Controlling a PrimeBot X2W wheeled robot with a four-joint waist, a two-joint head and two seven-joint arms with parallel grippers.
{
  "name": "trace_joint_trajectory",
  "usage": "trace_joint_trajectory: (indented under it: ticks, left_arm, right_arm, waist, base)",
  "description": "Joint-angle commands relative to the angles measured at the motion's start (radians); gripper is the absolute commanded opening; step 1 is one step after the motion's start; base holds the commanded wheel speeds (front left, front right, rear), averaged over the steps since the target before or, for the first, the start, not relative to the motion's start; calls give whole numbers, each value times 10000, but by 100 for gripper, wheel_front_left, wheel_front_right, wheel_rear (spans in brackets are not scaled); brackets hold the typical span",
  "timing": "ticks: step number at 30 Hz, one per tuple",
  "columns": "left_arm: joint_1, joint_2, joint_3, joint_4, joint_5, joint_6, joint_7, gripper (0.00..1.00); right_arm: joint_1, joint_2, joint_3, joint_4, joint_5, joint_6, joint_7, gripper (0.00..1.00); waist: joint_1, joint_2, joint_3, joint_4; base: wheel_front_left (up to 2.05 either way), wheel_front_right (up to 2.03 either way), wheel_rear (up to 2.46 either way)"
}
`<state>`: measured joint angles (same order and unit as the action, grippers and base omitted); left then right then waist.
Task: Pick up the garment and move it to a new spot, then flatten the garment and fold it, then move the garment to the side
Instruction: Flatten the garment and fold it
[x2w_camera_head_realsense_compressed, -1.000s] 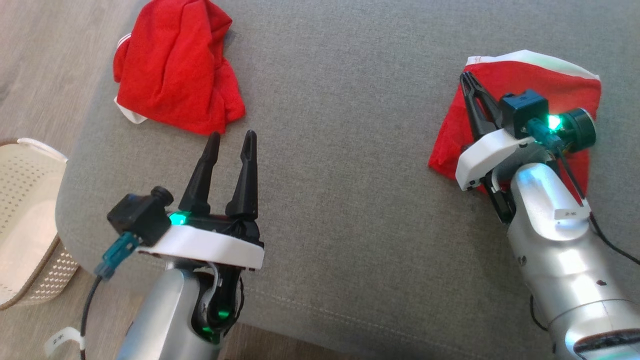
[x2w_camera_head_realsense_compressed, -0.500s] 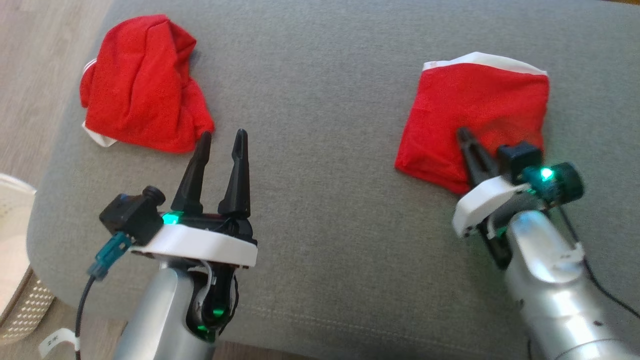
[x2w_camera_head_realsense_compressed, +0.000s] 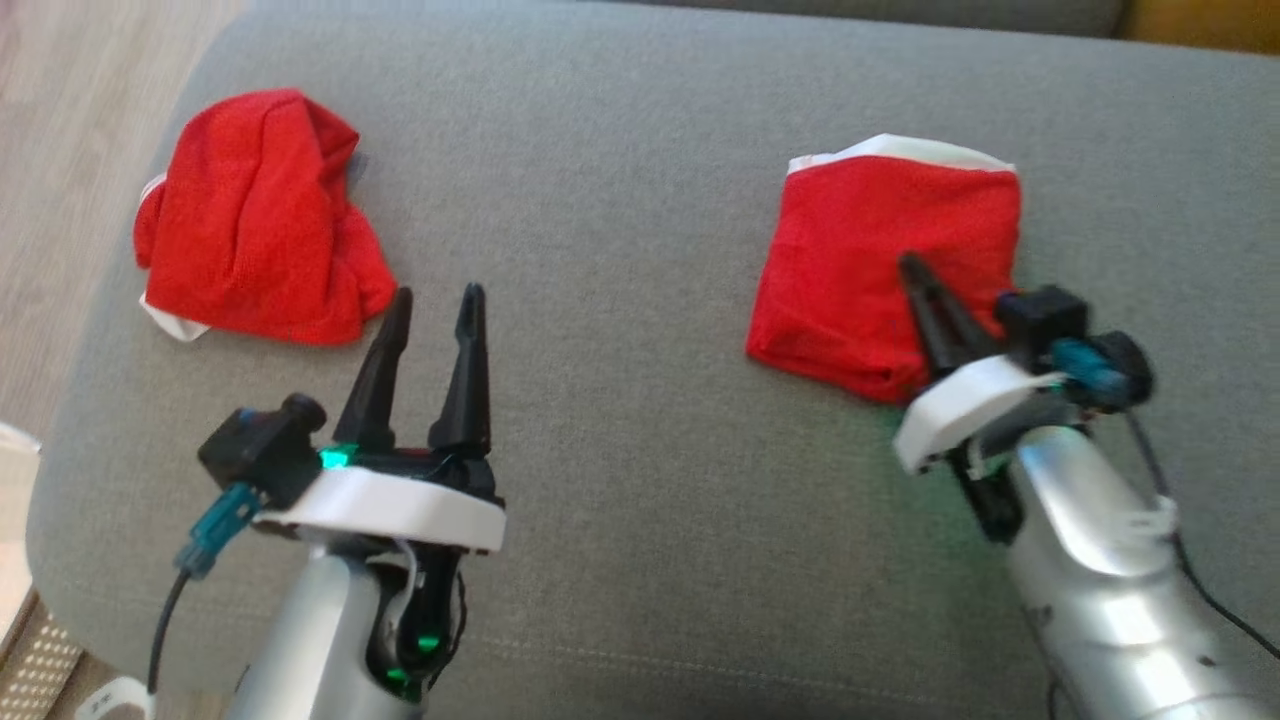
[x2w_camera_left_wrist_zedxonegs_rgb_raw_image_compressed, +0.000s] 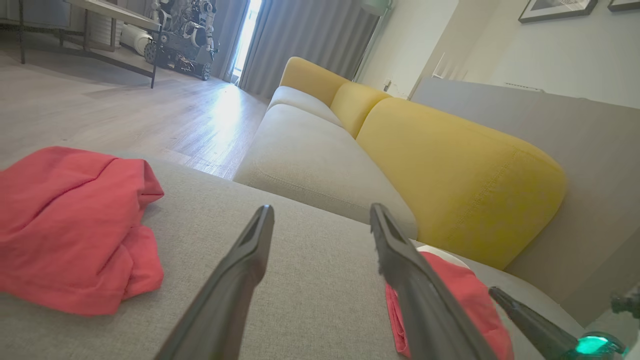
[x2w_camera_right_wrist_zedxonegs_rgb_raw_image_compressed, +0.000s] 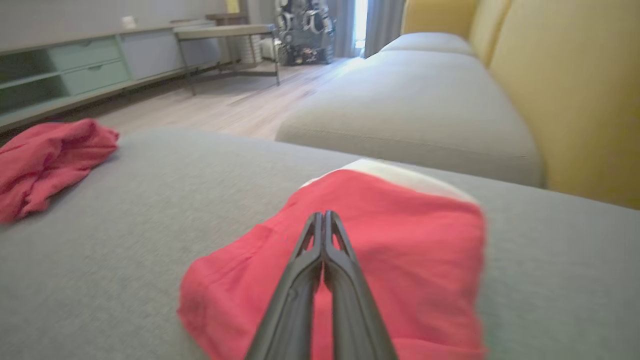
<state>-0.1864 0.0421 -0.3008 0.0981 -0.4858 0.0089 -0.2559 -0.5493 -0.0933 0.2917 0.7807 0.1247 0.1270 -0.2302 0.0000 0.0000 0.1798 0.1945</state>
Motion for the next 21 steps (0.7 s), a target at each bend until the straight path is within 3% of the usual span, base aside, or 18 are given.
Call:
trace_joint_trajectory:
  ticks: [1,13,20,21]
  left_arm:
    - [-93,81,488,-338,86,28,-59,100]
    - [455,81,969,-621,244,94,-59,100]
    - [817,81,999,-570,395,45,-59,100]
    - [910,81,1018,-548,424,42,-59,100]
  right_arm:
    - [239,-83,-251,-529,8,37,-179,0]
    - [2706,60,-3024,-4266,-1333,37,-312,0]
    - [4109,360,-3597,-5843,-1483,37,-314,0]
    - [4358,393,-3609,-6176,-1562,37,-314,60]
  waist:
    - [0,0,-277,-211]
    - [0,0,-1046,-978]
    - [0,0,-1104,-1211]
    - [0,0,-1104,-1251]
  base:
    - [0,0,0]
    - [0,0,0]
    - [0,0,0]
    - [0,0,0]
